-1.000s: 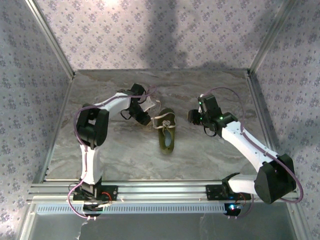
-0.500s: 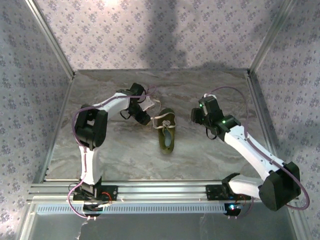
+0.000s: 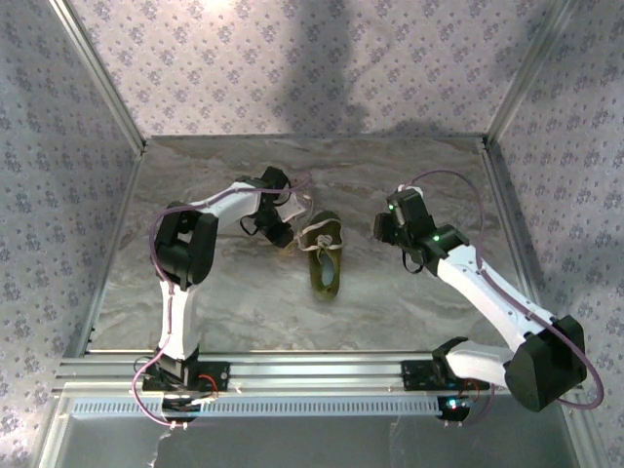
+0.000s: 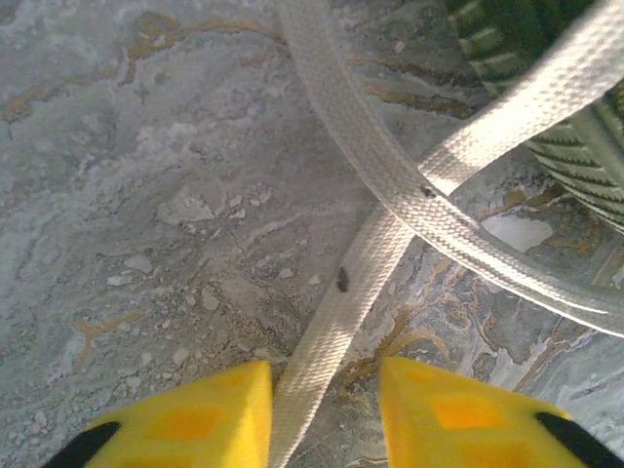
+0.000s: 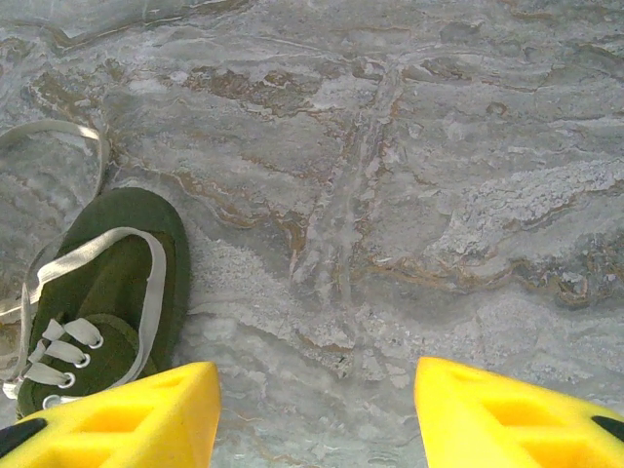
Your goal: Tie the shoes
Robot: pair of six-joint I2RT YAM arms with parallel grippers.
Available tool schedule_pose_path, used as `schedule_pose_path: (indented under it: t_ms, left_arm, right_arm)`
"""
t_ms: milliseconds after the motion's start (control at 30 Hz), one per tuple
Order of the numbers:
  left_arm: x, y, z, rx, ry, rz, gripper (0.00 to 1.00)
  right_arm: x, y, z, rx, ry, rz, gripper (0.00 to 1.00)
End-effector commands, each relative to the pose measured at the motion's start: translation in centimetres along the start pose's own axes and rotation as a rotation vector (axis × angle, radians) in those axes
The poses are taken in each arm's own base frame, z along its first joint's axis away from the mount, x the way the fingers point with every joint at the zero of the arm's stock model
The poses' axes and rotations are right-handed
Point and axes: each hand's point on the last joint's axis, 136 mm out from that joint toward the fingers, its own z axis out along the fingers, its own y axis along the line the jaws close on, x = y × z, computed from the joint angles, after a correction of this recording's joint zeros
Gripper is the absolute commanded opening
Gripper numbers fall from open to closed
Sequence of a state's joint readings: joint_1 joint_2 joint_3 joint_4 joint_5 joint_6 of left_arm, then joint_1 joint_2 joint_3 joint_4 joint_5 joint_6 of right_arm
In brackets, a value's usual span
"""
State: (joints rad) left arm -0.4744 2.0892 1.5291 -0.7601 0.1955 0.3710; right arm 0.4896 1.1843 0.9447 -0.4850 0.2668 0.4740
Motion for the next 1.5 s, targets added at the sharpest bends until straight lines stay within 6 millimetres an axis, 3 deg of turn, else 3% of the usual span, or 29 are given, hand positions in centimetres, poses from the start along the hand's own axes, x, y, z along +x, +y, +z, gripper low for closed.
schedule_pose_path:
  t_ms: [0,267,433,733,967,1133,1467]
  left_arm:
    - [0.7,-0.3,0.4,0.004,0.047,-0.011,0.27]
    - [0.5,-2.0,-0.8,0.035,-0.007,-0.044,0.12]
    - [0.1,-2.9,-2.6,0.040,-0.085,-0.103,0.00]
    - [-0.7,-3.0,-6.2,0.013,-0.248,-0.298,0.00]
    - [-2.4,-5.1,-8.3,0.119,-0.364,-0.463,0.00]
    - [-3.4,-5.6,-10.2,0.159,-0.454,-0.569,0.00]
    - [-5.9,-6.2,-12.6,0.307,-0.619,-0.781,0.00]
  right_arm:
    - [0.2,-0.8,-0.4,0.026,-0.005,0.005,0.56]
    - [0.3,-0.9,-0.5,0.026,-0.007,0.022,0.55]
    - [0.3,-0.8,-0.3,0.025,-0.005,0.029,0.55]
    - [0.8,-0.5,0.6,0.021,0.028,0.083,0.54]
    - [1.2,2.6,2.2,-0.107,0.086,0.223,0.55]
    - [2.3,5.4,4.8,-0.192,0.191,0.275,0.51]
    - [4.8,8.2,8.9,-0.248,0.386,0.329,0.50]
